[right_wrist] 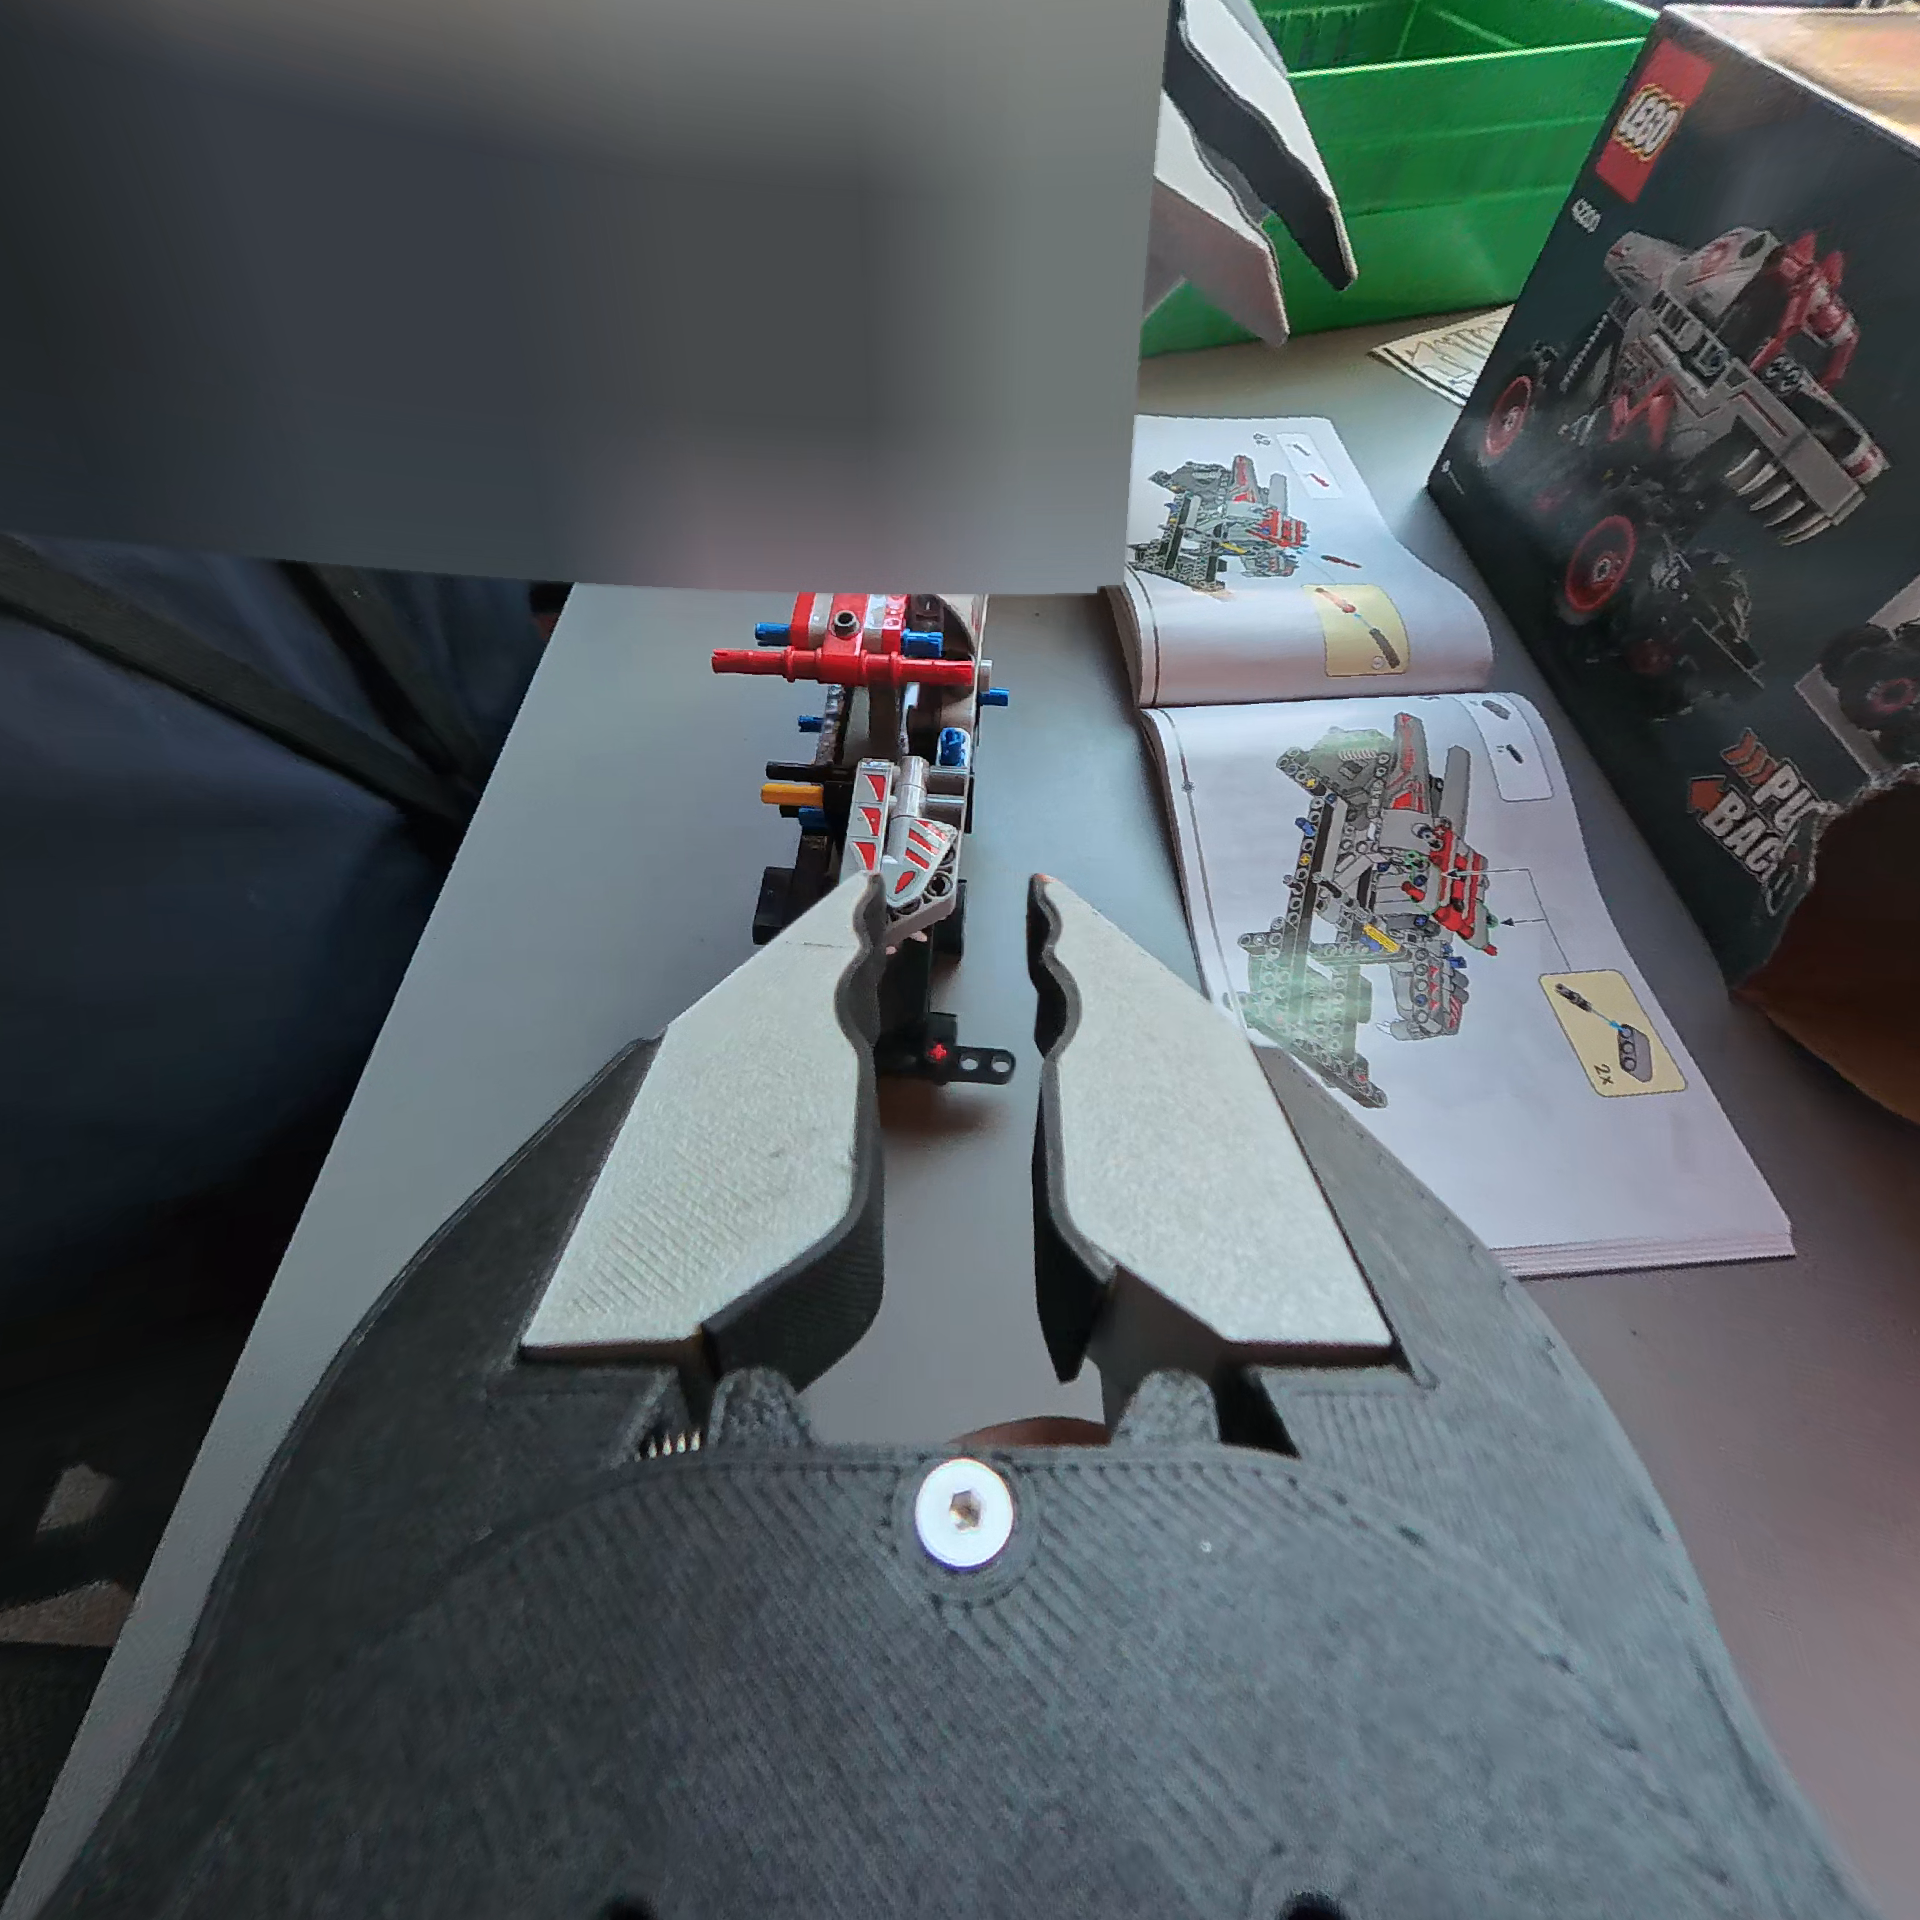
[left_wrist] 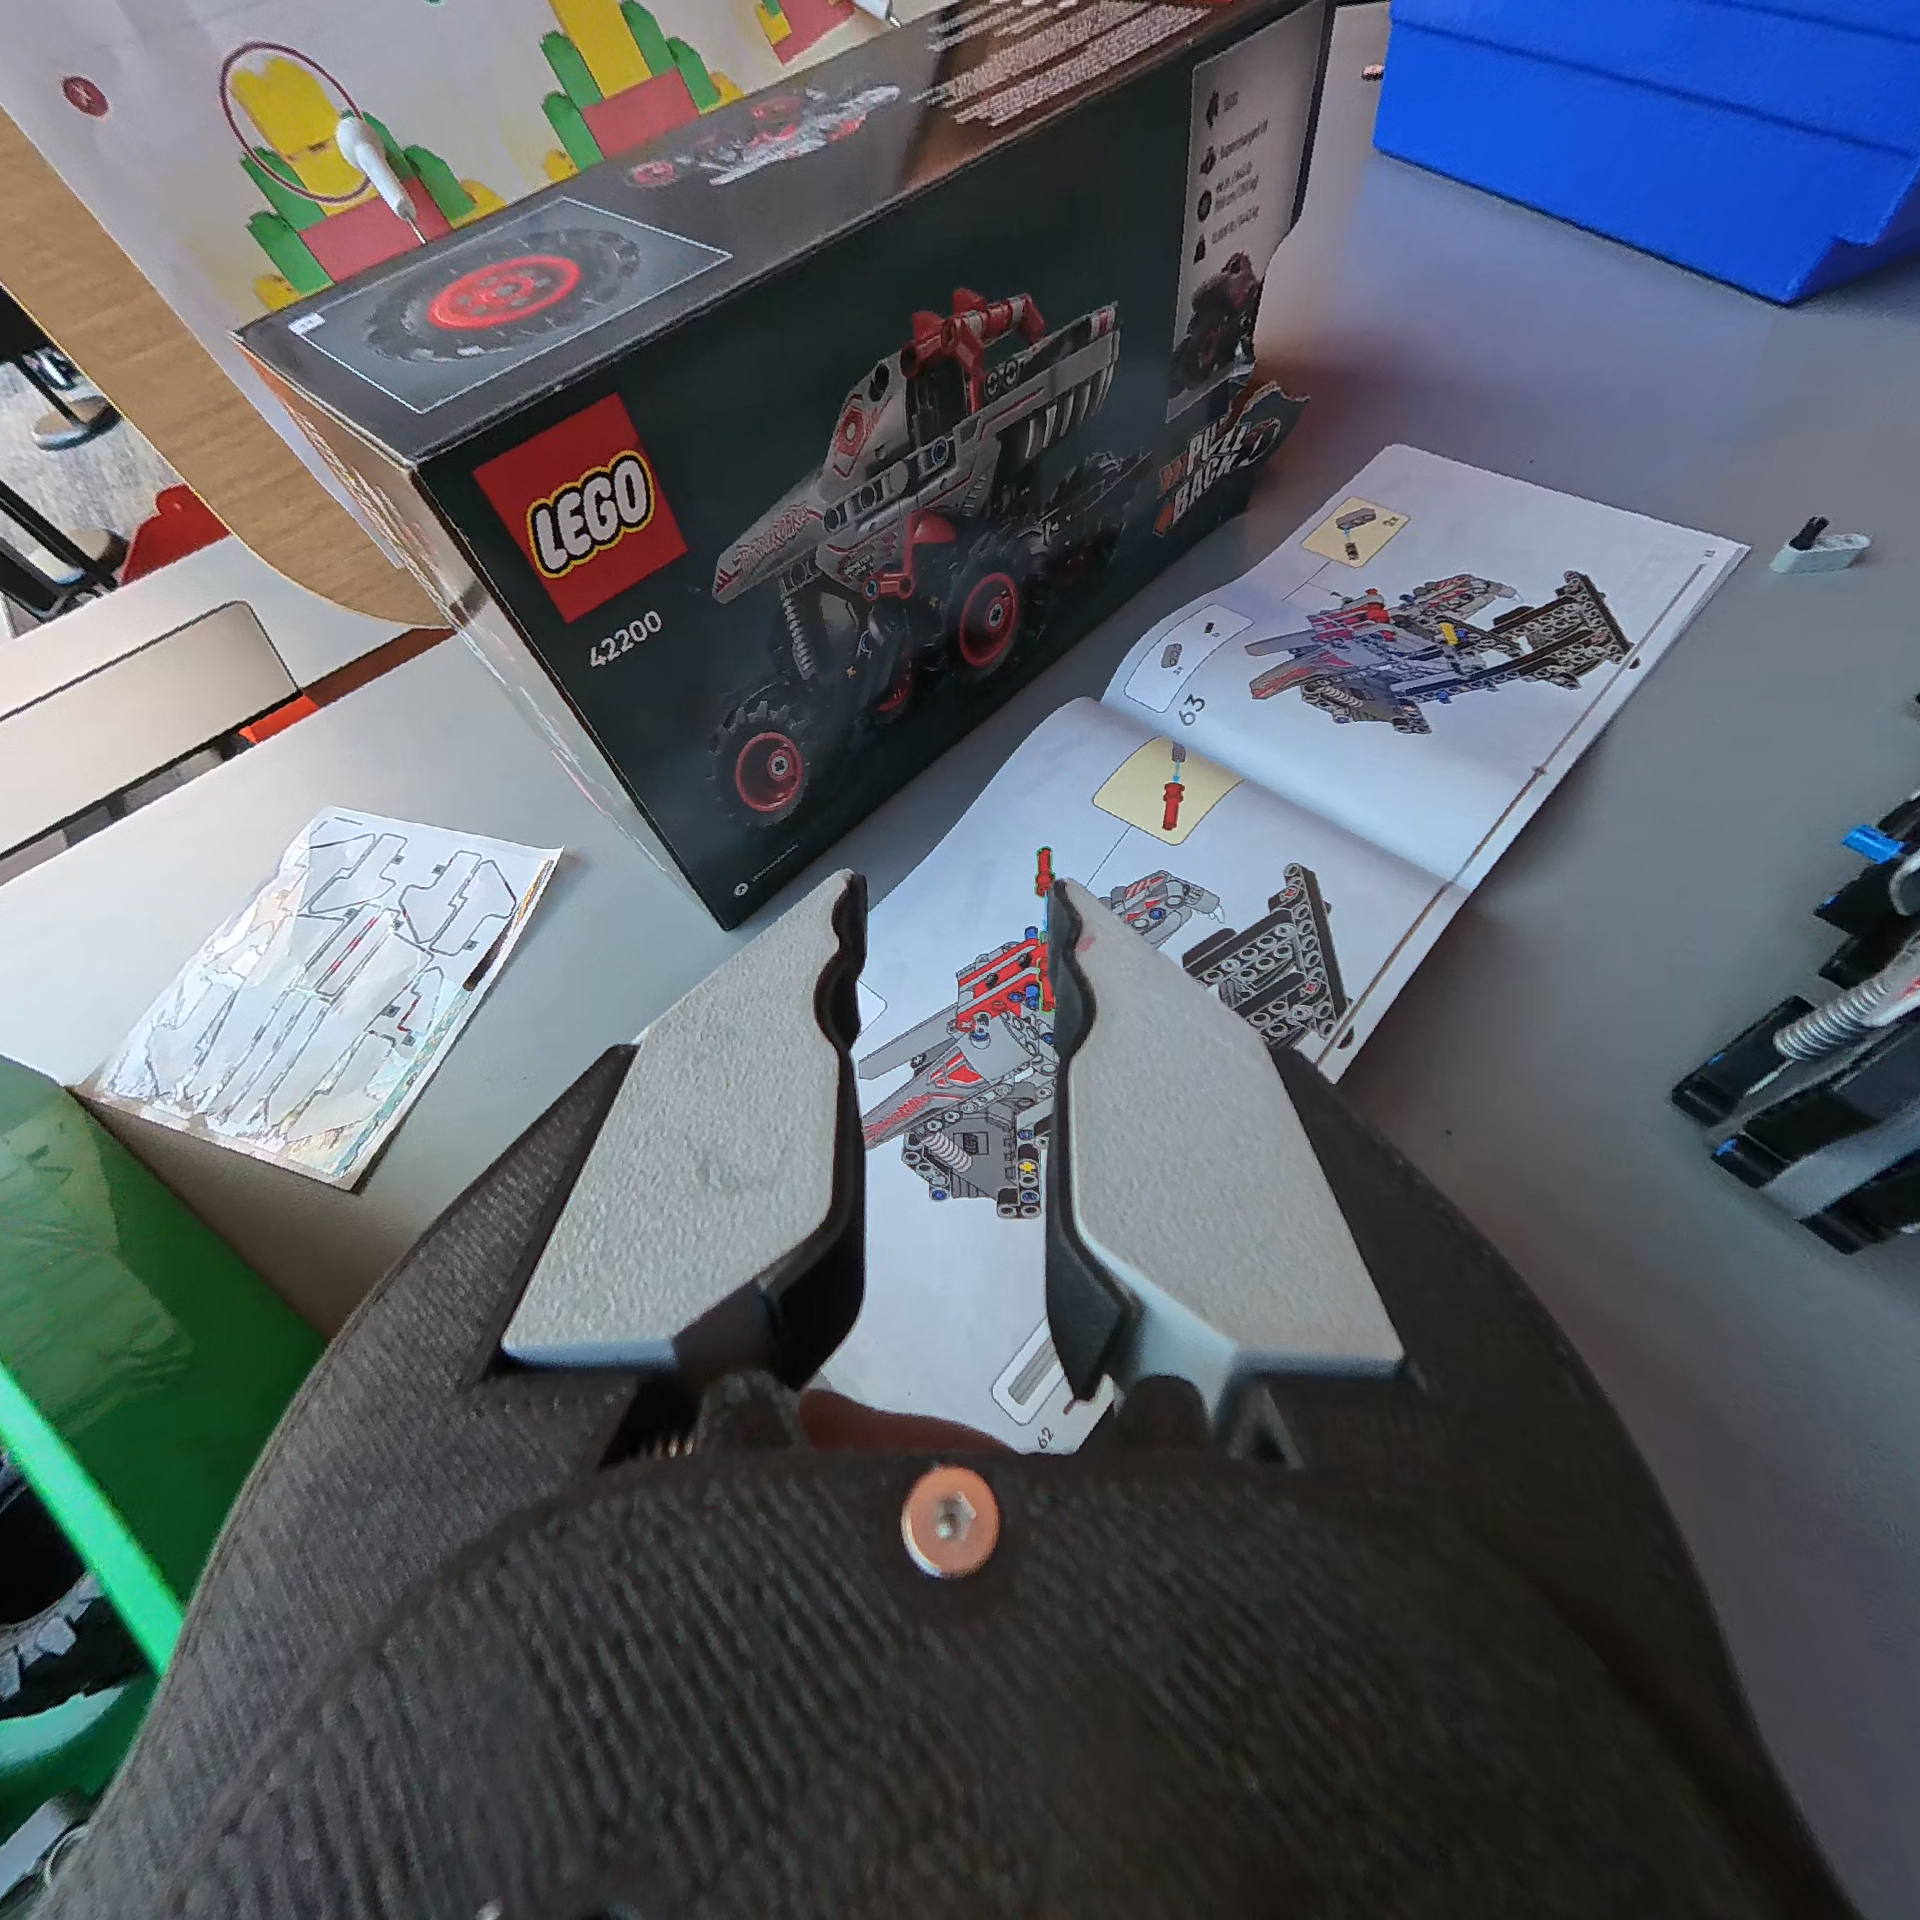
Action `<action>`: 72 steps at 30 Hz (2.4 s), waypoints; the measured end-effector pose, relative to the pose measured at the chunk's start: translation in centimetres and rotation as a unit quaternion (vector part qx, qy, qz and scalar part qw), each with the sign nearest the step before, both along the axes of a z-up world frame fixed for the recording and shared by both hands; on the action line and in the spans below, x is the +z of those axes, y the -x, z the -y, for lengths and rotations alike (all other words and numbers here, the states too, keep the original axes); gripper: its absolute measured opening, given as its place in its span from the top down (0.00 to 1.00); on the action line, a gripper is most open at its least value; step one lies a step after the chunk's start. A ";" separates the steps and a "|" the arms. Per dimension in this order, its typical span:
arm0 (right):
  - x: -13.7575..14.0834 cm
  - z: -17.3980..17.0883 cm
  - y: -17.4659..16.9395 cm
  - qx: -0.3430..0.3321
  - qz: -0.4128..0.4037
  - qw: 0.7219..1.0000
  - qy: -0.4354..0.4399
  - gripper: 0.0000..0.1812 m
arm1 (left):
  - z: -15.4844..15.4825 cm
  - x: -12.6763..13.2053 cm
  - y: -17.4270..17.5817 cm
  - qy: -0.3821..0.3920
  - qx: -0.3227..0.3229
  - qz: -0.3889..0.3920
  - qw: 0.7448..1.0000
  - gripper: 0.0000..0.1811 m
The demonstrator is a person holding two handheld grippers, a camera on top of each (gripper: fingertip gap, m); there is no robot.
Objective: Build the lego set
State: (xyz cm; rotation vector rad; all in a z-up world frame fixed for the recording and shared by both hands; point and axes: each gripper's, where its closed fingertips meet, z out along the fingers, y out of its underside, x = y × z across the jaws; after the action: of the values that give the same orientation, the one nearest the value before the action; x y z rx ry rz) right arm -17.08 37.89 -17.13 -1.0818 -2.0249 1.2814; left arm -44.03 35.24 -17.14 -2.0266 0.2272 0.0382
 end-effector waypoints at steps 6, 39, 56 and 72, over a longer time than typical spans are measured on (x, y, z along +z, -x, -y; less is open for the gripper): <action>0.3 -0.7 0.1 -0.010 -0.010 1.000 0.006 0.88 | 0.0 0.2 0.1 -0.005 0.003 0.005 1.000 0.83; -0.6 1.4 -0.1 0.029 0.010 1.000 -0.003 0.88 | 0.5 0.6 -2.4 -0.007 -0.057 0.038 0.998 0.82; -1.1 2.4 -0.4 0.049 0.023 0.999 -0.009 0.87 | 4.1 1.5 -11.0 -0.002 -0.293 0.098 0.951 0.76; -5.0 -6.9 -1.8 -0.125 0.122 0.980 -0.096 0.86 | 4.9 1.1 -16.1 0.010 -0.352 0.101 0.930 0.75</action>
State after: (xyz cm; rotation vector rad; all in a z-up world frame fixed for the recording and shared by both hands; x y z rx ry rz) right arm -15.29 44.76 -22.12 -1.4022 -2.0540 0.8429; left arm -27.98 30.38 -16.03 -1.8458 0.8085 -0.6216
